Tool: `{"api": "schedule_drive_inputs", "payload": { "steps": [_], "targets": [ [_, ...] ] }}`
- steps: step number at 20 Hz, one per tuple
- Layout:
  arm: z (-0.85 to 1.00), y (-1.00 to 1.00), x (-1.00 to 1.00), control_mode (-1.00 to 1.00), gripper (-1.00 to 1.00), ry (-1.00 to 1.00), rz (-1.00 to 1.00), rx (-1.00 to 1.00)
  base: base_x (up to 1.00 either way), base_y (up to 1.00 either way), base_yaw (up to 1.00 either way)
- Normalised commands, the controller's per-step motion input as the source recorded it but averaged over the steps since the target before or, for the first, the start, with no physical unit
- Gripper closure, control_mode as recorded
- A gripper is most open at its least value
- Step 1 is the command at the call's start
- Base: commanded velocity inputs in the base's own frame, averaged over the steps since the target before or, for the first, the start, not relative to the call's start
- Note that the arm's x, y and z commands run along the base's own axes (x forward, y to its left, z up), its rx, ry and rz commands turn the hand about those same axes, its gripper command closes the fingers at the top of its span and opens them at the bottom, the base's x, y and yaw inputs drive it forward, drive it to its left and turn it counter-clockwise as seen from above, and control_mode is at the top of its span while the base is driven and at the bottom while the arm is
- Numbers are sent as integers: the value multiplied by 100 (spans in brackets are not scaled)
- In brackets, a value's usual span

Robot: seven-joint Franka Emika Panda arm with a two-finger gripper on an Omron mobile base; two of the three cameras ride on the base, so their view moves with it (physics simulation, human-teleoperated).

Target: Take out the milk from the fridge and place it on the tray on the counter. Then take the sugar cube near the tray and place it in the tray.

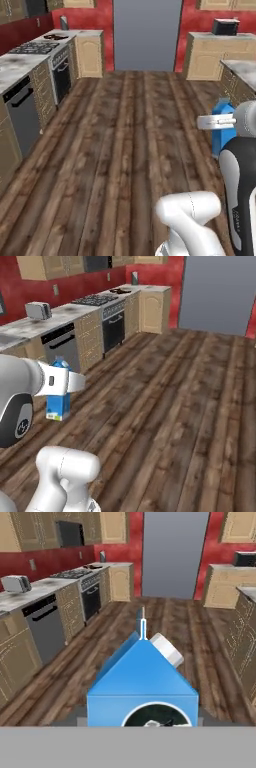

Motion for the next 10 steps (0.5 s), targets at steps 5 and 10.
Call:
{"api": "schedule_drive_inputs", "payload": {
  "steps": [5,10],
  "targets": [
    [0,0,0,100,100,0,0,0,100,-23,49],
    [0,0,0,100,100,0,0,0,100,-53,45]
  ]
}}
